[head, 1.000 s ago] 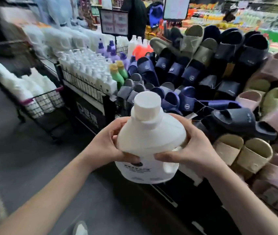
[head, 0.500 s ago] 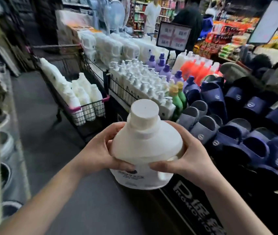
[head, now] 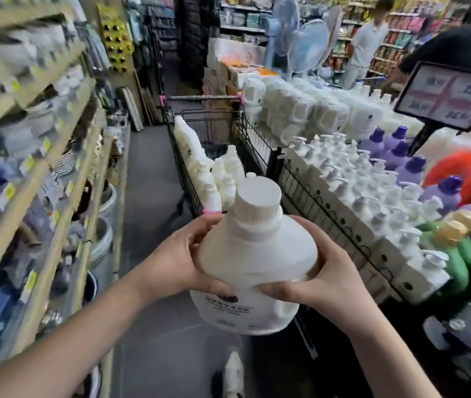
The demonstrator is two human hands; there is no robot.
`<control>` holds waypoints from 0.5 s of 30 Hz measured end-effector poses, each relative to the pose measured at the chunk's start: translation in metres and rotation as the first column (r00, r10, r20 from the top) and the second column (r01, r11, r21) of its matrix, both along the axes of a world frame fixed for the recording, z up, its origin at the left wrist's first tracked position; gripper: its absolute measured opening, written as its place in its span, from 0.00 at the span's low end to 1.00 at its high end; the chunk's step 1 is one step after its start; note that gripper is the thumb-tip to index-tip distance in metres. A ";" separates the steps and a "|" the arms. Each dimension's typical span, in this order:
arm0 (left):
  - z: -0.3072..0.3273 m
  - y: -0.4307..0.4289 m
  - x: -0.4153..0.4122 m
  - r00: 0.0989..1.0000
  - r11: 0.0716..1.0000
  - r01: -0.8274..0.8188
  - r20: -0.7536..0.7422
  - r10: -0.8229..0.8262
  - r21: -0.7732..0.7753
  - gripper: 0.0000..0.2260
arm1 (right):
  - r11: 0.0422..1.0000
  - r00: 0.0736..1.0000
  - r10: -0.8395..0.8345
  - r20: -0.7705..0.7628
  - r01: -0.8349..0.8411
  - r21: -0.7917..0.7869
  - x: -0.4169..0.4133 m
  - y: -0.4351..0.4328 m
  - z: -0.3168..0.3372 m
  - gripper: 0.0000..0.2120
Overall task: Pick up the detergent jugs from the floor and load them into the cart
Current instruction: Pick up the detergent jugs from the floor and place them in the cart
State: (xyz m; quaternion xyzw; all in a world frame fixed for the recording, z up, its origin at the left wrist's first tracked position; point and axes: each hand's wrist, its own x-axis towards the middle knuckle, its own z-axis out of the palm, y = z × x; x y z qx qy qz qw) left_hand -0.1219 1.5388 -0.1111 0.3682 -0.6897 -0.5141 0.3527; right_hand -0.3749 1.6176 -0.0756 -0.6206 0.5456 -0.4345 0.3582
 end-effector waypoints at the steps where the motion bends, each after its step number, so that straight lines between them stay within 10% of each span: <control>1: -0.004 -0.016 0.007 0.999 0.999 -0.045 0.016 0.045 -0.003 0.42 | 0.999 0.999 0.041 -0.002 -0.041 0.000 0.004 -0.026 -0.005 0.44; 15: -0.005 -0.286 0.079 0.943 0.946 -0.323 0.090 0.319 0.027 0.45 | 0.942 0.941 0.335 0.048 -0.334 -0.016 0.059 -0.375 -0.021 0.45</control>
